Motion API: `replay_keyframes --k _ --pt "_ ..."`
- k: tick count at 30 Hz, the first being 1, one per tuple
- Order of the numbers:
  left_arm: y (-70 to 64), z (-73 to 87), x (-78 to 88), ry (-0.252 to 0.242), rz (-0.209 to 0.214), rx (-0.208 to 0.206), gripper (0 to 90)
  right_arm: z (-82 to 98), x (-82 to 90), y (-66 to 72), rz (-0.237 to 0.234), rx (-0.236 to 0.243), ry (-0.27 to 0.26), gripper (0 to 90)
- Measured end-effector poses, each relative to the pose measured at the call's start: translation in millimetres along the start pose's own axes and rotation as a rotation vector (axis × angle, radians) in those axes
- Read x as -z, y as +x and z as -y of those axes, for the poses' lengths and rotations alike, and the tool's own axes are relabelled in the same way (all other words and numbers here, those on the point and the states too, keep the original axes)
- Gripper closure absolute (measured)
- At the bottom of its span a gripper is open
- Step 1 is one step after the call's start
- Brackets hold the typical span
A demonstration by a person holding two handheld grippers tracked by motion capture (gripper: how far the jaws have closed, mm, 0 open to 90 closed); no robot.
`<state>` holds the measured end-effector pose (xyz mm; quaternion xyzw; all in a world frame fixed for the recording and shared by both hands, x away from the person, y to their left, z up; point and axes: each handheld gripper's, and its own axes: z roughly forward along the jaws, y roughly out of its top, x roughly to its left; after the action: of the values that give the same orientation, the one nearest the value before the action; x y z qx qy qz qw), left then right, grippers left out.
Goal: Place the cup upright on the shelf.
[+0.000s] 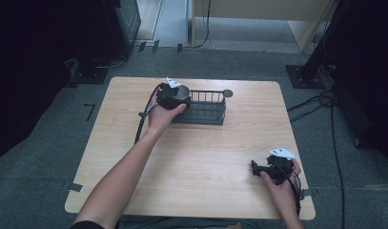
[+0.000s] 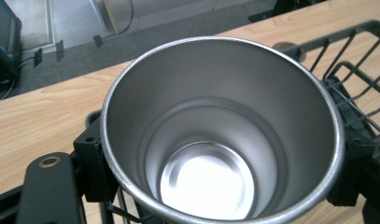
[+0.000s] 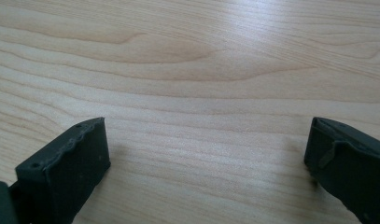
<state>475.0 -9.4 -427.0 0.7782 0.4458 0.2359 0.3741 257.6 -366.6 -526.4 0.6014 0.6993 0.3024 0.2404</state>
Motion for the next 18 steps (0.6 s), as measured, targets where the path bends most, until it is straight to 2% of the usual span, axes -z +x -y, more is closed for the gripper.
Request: replay_keyframes --k 10,14,18 --pt "-0.8 6.4 -2.7 0.03 -0.001 0.014 19.1 0.0 0.0 0.0 0.0 0.0 0.0 0.0" --pt "-1.4 5.9 -1.8 0.049 -0.024 0.001 18.4 0.0 0.0 0.0 0.0 0.0 0.0 0.0" --pt "-0.5 5.4 0.3 0.068 -0.021 -0.01 10.2 0.0 0.0 0.0 0.0 0.0 0.0 0.0"
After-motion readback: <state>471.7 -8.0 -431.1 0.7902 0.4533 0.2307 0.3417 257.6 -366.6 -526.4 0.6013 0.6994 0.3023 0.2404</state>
